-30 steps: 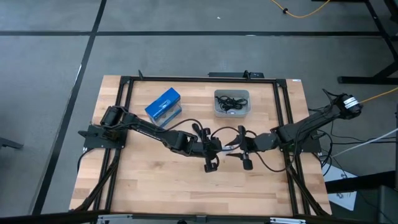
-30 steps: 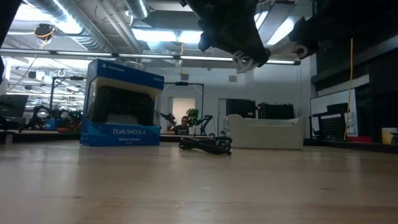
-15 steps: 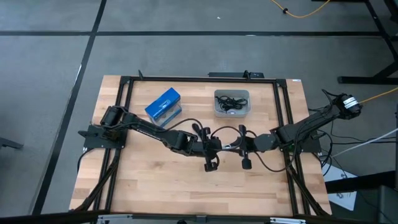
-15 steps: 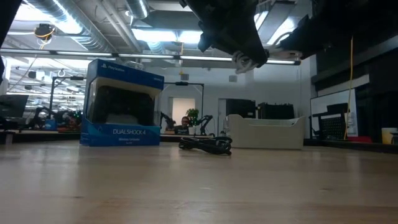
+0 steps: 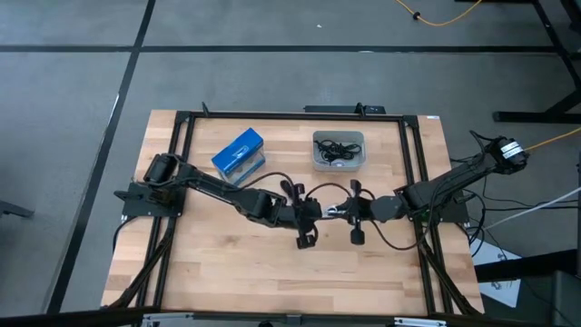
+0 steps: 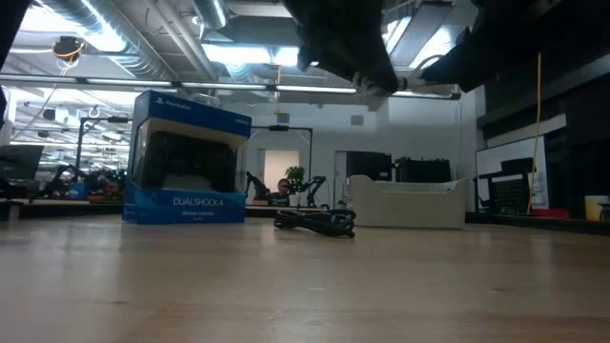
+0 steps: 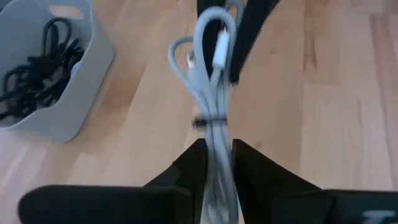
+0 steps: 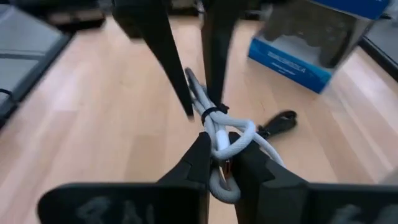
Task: Pick and place USB-C Cables
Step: Put the white charger cable into the gray bin
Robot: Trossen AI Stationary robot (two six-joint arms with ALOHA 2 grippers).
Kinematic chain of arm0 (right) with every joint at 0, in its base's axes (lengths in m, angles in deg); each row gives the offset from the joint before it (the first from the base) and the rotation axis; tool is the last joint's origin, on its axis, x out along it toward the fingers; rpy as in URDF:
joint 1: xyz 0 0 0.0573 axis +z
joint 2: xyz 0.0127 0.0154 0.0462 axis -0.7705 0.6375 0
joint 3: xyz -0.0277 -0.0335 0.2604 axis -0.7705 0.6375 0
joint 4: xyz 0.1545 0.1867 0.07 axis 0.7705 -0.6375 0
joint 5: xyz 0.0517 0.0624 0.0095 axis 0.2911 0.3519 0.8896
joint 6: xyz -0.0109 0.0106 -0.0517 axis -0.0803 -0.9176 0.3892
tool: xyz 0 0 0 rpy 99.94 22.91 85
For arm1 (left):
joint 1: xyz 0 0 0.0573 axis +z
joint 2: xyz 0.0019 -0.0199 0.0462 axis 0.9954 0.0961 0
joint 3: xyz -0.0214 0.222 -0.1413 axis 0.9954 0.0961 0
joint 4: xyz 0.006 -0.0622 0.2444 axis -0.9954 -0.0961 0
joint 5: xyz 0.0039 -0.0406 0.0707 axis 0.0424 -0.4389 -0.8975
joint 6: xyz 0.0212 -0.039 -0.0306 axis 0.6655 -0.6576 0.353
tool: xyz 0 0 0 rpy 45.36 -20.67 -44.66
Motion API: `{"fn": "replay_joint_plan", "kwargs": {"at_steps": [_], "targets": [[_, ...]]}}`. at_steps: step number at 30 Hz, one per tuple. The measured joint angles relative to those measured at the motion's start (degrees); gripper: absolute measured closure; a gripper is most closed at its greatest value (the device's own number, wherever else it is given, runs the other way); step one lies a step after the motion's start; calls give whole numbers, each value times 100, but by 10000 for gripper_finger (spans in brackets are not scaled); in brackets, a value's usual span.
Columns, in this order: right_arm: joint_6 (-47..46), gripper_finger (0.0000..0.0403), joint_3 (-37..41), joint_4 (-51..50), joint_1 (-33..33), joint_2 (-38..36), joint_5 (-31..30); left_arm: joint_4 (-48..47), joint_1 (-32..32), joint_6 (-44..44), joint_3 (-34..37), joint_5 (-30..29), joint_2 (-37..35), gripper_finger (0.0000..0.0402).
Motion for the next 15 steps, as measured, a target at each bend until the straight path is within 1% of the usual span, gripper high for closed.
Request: {"fn": "replay_joint_plan", "kwargs": {"at_steps": [6, 8, 10, 13, 15], "targets": [[0, 369, 10, -377, -4, -5, -474, -712, -70, -77, 0, -273, -348, 332], [21, 369, 9, -506, -2, -55, -715, -1145, -97, -235, 0, -307, -459, 331], [54, 369, 6, -655, -4, -114, -1068, -1428, -117, -435, -3, -360, -502, 331], [378, 369, 0, -789, -66, -195, -1917, -2188, -145, -709, 6, -354, -502, 331], [636, 369, 4, -896, -207, -232, -2465, -2488, -166, -956, 5, -375, -502, 331]]}}
